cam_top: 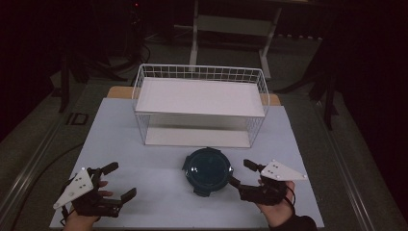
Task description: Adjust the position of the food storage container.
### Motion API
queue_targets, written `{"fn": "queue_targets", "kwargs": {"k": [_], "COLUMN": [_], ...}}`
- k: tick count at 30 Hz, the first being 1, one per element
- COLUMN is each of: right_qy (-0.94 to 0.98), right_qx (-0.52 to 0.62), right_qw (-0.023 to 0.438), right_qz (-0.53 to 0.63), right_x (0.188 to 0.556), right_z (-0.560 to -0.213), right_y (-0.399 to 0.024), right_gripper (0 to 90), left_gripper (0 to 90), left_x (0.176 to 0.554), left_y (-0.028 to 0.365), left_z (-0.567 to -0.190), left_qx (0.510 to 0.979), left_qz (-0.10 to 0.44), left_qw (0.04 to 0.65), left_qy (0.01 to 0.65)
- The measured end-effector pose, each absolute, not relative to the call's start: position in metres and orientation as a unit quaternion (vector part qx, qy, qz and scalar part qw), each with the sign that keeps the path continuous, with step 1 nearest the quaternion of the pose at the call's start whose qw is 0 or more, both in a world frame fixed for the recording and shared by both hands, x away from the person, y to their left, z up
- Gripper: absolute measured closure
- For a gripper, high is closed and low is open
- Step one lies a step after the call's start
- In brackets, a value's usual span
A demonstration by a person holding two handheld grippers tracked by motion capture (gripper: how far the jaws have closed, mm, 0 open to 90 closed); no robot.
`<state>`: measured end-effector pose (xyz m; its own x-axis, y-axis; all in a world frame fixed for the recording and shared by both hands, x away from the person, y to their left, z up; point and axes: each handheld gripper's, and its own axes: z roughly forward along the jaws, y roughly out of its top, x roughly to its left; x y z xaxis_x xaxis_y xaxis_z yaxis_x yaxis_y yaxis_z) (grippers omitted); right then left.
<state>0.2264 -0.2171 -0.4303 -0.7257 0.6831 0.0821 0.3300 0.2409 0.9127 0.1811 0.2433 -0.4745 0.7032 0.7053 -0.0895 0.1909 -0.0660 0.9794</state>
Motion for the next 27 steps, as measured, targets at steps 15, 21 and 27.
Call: {"fn": "queue_targets", "kwargs": {"k": [15,21,27], "right_qy": [0.826,0.838,0.836], "right_qx": [0.333,0.338,0.36], "right_qw": [0.101,0.092,0.089], "right_qz": [0.444,0.419,0.405], "right_x": [0.229,0.231,0.239], "right_z": [-0.477,-0.488,-0.495], "right_y": [-0.213,-0.21,-0.212], "right_gripper": [90.0,90.0,90.0], "left_gripper": [0.0,0.0,0.0], "left_x": [0.182,0.182,0.182], "left_y": [0.243,0.243,0.243], "left_z": [-0.475,-0.475,-0.475], "left_qx": [0.702,0.703,0.705], "left_qz": [0.213,0.212,0.211], "left_qw": [0.6,0.6,0.6], "left_qy": [0.32,0.318,0.315]}}
